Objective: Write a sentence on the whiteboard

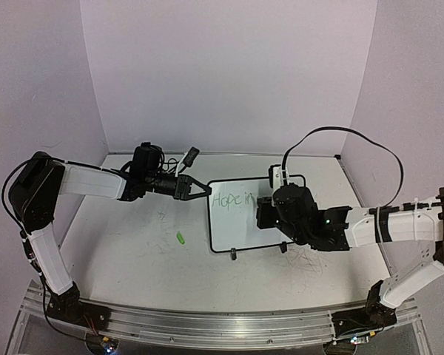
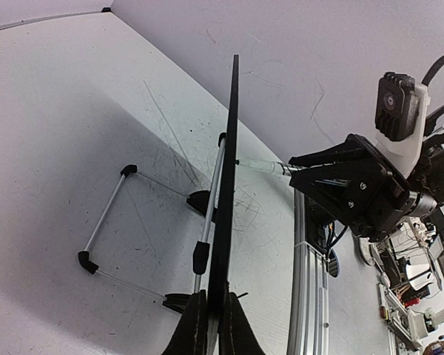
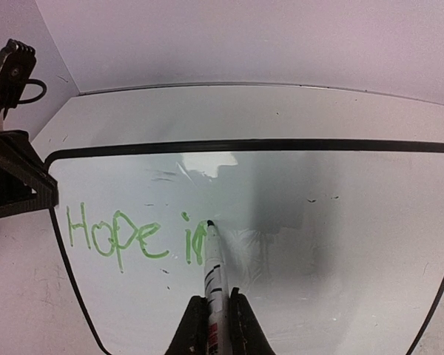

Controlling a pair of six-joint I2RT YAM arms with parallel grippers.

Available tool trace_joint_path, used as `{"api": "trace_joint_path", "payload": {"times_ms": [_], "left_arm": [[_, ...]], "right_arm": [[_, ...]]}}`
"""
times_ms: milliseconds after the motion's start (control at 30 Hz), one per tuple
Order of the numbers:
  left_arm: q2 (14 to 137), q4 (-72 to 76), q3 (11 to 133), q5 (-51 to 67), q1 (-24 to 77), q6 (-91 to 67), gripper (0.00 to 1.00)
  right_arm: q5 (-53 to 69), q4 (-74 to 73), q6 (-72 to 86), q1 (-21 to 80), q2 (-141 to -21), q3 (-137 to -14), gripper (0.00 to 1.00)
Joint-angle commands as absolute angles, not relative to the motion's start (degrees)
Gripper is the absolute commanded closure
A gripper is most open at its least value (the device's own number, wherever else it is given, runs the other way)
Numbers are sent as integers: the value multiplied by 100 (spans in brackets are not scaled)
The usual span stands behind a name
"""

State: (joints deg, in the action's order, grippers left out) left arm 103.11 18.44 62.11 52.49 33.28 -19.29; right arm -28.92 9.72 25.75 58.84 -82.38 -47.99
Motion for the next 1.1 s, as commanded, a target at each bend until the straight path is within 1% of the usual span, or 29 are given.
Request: {"api": "trace_joint_path", "payload": {"times_ms": [0,667,1067], "left_arm": [[9989,1942,6179,5482,3375,-1978,100],[9993,1942,6180,5483,3376,-1976,100],[9993,1942,6179,5481,3372,-1978,100]], "right_arm": [[-3049,819,2727,5824,-8092,-4737,100],[-2745,731,3141,5882,-8025,-4358,100],[-2754,712,3152,5904,-8091,-4377,100]]}}
